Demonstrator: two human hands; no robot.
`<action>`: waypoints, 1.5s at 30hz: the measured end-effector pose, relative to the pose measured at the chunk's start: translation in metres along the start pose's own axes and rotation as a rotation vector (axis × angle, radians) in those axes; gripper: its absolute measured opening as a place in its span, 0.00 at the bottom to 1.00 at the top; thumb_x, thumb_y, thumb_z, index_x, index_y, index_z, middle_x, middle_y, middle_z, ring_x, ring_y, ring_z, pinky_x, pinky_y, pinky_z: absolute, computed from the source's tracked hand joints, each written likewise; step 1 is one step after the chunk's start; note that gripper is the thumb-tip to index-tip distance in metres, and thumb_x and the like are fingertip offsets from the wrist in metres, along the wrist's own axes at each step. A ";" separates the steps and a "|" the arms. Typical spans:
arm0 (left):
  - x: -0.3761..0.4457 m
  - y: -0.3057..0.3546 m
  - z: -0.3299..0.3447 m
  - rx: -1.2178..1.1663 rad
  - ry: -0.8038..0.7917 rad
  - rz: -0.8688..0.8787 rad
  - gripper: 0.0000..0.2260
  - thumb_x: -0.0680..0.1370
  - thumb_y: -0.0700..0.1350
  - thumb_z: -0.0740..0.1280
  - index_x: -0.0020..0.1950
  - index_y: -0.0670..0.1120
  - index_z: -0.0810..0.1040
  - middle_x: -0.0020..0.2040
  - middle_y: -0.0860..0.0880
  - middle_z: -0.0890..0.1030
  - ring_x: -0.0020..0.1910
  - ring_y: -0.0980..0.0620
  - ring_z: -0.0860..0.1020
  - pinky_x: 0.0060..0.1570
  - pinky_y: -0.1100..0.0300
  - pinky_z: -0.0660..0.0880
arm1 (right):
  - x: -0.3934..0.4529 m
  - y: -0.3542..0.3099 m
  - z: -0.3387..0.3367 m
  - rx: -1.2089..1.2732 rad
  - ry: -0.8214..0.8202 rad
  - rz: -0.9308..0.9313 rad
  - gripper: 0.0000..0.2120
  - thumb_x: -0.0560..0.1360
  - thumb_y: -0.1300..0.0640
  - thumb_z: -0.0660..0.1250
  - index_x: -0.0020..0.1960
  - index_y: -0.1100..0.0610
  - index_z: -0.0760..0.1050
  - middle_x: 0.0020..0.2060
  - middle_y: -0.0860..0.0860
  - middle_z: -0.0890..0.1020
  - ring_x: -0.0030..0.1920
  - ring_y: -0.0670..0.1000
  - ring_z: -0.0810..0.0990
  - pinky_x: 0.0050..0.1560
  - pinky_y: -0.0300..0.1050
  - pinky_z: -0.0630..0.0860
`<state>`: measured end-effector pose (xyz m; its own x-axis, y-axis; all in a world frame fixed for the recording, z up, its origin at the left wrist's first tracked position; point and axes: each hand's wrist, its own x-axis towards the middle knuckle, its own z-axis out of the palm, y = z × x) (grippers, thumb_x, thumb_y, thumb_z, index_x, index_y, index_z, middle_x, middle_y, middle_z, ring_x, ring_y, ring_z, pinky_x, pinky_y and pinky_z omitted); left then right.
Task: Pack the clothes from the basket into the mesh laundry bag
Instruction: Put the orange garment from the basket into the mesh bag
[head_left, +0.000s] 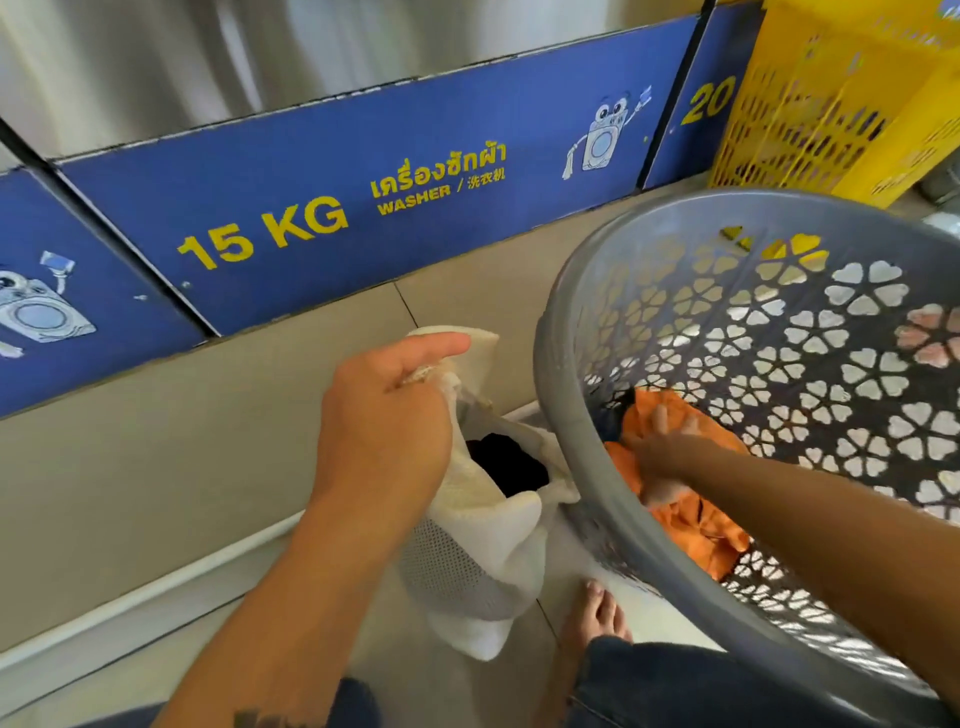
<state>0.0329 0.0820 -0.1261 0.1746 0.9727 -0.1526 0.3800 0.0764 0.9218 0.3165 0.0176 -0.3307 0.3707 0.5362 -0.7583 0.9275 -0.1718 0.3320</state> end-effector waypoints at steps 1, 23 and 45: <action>0.001 0.000 -0.002 0.002 0.005 -0.012 0.26 0.61 0.43 0.54 0.47 0.63 0.85 0.37 0.70 0.81 0.41 0.70 0.77 0.42 0.64 0.73 | 0.000 -0.001 0.007 -0.099 0.048 -0.049 0.40 0.73 0.48 0.66 0.80 0.53 0.52 0.78 0.60 0.54 0.77 0.70 0.51 0.68 0.75 0.62; -0.060 0.060 -0.065 -0.099 0.017 0.104 0.26 0.70 0.33 0.56 0.43 0.61 0.84 0.46 0.63 0.79 0.46 0.62 0.76 0.45 0.65 0.69 | -0.267 0.024 -0.118 1.337 1.136 -0.320 0.06 0.66 0.65 0.68 0.35 0.58 0.72 0.28 0.49 0.73 0.28 0.43 0.70 0.28 0.36 0.66; -0.061 0.053 -0.088 -0.251 -0.117 0.305 0.26 0.73 0.30 0.59 0.50 0.59 0.85 0.47 0.55 0.86 0.47 0.54 0.83 0.44 0.61 0.79 | -0.272 -0.122 -0.083 0.155 0.976 -0.571 0.32 0.69 0.47 0.70 0.66 0.52 0.59 0.62 0.53 0.71 0.58 0.59 0.69 0.53 0.56 0.67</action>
<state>-0.0374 0.0458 -0.0367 0.3528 0.9286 0.1152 0.0643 -0.1469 0.9871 0.0988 -0.0392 -0.1182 -0.2396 0.9708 0.0066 0.9698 0.2397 -0.0459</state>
